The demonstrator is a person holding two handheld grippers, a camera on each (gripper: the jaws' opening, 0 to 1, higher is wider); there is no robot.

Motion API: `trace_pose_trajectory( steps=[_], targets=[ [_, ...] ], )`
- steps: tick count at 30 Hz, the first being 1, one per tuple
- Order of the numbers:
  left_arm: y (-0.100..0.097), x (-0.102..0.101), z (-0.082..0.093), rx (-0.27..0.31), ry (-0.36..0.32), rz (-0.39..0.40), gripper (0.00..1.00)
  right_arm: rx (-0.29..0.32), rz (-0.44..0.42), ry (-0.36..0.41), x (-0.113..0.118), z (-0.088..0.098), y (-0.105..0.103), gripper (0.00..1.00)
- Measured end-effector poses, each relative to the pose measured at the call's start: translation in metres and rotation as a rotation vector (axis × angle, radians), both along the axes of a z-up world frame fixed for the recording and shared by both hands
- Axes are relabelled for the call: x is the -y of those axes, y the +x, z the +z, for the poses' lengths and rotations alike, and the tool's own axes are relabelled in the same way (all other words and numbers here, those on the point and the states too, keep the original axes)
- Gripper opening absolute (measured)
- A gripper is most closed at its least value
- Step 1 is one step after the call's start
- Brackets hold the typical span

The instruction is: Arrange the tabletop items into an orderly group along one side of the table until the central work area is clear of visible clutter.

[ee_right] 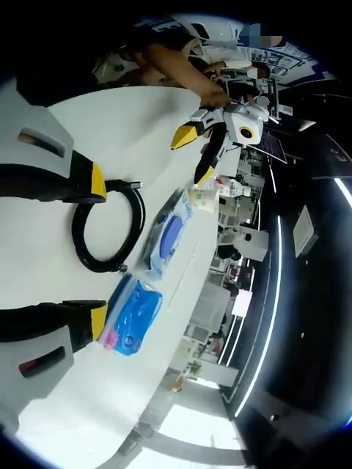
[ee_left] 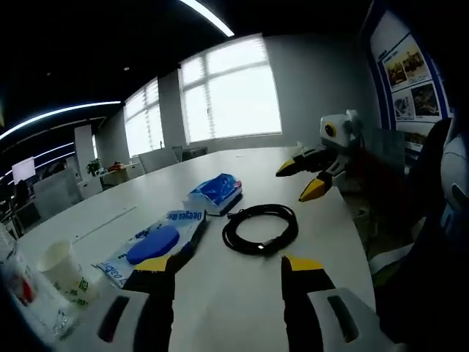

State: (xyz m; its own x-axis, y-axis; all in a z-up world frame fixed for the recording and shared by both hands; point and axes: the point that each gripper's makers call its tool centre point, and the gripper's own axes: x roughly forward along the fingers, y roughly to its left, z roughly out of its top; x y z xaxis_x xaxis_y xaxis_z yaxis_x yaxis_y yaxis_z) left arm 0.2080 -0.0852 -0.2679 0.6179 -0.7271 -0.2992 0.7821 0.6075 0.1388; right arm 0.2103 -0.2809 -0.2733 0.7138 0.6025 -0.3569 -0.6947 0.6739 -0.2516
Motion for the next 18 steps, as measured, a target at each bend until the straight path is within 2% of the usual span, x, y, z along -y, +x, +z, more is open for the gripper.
trace_pose_trajectory(
  steps=[7, 13, 18],
  targets=[
    [-0.005, -0.005, 0.000, 0.009, 0.014, 0.003, 0.61, 0.002, -0.005, 0.002, 0.001, 0.000, -0.001, 0.53],
    [-0.008, -0.014, 0.002, 0.018, 0.007, 0.018, 0.63, 0.010, -0.015, 0.005, 0.004, 0.003, -0.001, 0.53],
    [-0.013, -0.022, 0.011, 0.036, -0.022, 0.025, 0.63, 0.016, -0.022, 0.005, 0.005, 0.005, -0.001, 0.54]
  ],
)
